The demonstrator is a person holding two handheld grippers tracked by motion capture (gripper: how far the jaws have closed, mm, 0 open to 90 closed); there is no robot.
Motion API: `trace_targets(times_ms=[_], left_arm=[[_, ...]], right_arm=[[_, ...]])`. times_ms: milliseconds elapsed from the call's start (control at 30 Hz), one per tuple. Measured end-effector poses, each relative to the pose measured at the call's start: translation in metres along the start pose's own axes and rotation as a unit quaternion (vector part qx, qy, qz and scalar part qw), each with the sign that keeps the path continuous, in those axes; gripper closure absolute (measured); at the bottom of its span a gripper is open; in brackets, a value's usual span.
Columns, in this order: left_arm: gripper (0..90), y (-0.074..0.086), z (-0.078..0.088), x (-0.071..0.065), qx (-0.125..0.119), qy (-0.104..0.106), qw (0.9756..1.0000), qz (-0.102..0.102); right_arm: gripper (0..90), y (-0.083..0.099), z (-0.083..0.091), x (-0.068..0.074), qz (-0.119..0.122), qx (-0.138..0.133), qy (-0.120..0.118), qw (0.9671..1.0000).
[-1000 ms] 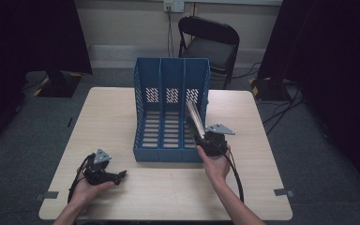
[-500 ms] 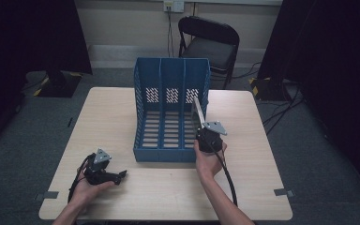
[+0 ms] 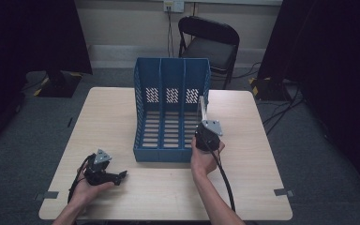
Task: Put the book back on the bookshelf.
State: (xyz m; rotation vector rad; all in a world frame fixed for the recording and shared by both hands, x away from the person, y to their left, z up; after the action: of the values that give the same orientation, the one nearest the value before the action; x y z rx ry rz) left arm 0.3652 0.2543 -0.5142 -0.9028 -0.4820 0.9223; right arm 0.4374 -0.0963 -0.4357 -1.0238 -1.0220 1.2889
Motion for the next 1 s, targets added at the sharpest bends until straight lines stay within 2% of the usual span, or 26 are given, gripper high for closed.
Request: trace_targets(times_ms=[267, 633, 800, 1000], left_arm=[[3.7, 0.0001, 0.0002, -0.0002, 0.000, 0.000, 1.0000, 0.000], [3.8, 0.0001, 0.0004, -0.0002, 0.000, -0.001, 1.0000, 0.000], [3.9, 0.0002, 0.0006, -0.0004, 0.000, -0.001, 1.0000, 0.000], [3.9, 0.0002, 0.0006, -0.0004, 0.001, -0.001, 1.0000, 0.000]], right_arm=[[75.6, 0.0027, 0.0007, 0.0025, -0.001, 0.000, 0.007, 1.0000], [75.2, 0.0048, 0.0001, 0.0003, 0.008, 0.005, 0.000, 1.0000], [74.5, 0.0050, -0.0012, -0.0009, -0.001, 0.009, -0.007, 0.9999], [73.3, 0.0043, -0.0027, -0.0017, 0.001, 0.010, -0.012, 0.9999]])
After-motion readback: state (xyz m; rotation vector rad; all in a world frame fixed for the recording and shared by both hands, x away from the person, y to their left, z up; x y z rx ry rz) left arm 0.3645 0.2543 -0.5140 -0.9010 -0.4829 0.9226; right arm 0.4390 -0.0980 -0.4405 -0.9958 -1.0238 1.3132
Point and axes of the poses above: each handheld gripper's, and its own axes: z roughly backward along the jaws, y roughly out of its underside, x roughly to its left, the point moved 1 cm from there along -z, roughly forward along the jaws, and after that the axes turned 10 degrees about -x, right-handed, at the moved point
